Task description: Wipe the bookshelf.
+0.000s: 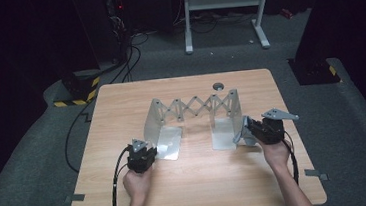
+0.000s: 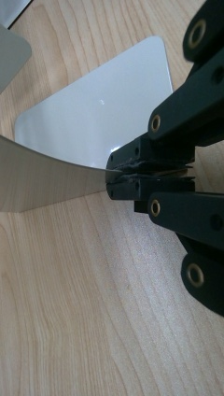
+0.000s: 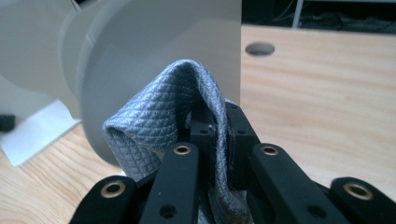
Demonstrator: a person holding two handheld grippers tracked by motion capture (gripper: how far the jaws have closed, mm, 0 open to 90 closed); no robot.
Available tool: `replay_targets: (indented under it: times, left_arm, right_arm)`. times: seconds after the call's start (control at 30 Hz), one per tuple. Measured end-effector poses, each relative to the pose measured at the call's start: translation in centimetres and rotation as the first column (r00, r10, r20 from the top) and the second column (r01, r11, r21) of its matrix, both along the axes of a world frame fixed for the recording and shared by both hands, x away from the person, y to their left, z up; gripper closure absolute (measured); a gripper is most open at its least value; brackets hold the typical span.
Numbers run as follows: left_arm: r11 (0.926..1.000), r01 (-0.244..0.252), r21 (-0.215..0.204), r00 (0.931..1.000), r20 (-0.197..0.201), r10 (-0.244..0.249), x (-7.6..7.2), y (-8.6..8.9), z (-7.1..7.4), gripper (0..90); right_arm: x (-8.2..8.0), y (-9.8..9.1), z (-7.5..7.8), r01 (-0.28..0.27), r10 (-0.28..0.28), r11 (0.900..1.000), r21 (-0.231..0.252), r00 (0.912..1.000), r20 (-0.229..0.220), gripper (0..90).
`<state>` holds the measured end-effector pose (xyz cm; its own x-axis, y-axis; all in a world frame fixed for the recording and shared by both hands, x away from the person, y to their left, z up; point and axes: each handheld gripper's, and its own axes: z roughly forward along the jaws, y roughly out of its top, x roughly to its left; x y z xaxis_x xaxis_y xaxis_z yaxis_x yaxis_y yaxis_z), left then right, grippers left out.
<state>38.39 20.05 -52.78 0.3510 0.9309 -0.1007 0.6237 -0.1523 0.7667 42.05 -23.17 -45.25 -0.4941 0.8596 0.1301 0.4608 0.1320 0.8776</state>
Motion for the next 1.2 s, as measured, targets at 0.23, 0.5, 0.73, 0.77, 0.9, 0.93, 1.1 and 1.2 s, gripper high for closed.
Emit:
replay_targets:
  times: [0.23, 0.5, 0.73, 0.77, 0.9, 0.93, 1.1, 1.2]
  left_arm:
    - [1.0, 0.0, 0.001, 1.0, 0.001, 0.0, 0.0, 0.0, 0.0, 84.8]
    - [1.0, 0.002, -0.001, 1.0, 0.0, -0.002, 0.0, 0.0, 0.0, 84.8]
    - [1.0, 0.001, 0.003, 1.0, 0.002, -0.001, 0.0, -0.1, 0.0, 84.8]
    - [1.0, 0.002, 0.006, 1.0, 0.001, -0.002, 0.0, 0.0, 0.0, 84.8]
    - [1.0, 0.001, 0.004, 1.0, 0.002, -0.001, 0.0, -0.1, 0.0, 84.8]
    - [1.0, 0.001, 0.004, 1.0, 0.002, -0.001, 0.0, -0.1, 0.0, 84.8]
    - [1.0, 0.001, 0.003, 1.0, 0.002, -0.001, 0.0, -0.1, 0.0, 84.8]
    - [1.0, 0.002, 0.002, 1.0, 0.001, -0.002, 0.0, 0.0, 0.0, 84.8]
  right_arm:
    - [-0.3, -0.1, 2.1, -0.004, 0.005, 0.9999, -0.01, 0.9984, 0.056, 85.0]
    - [-0.3, -0.3, 4.3, -0.002, 0.003, 0.9999, -0.01, 0.9932, 0.116, 85.0]
    - [0.2, -0.1, 4.7, 0.001, 0.003, 0.9995, -0.032, 0.9918, 0.127, 85.0]
    - [0.4, -0.1, 4.6, 0.004, 0.001, 0.9994, -0.033, 0.9925, 0.122, 85.0]
    - [0.9, 0.2, 3.8, 0.005, -0.001, 0.9991, -0.043, 0.9948, 0.101, 85.0]
    - [1.1, 0.2, 3.6, 0.004, -0.001, 0.9991, -0.043, 0.9959, 0.091, 85.0]
    - [1.8, 0.2, 2.4, 0.007, -0.004, 0.9989, -0.047, 0.9985, 0.055, 85.0]
    - [1.9, 0.4, 1.4, 0.018, -0.016, 0.9979, -0.062, 0.9991, 0.04, 85.0]
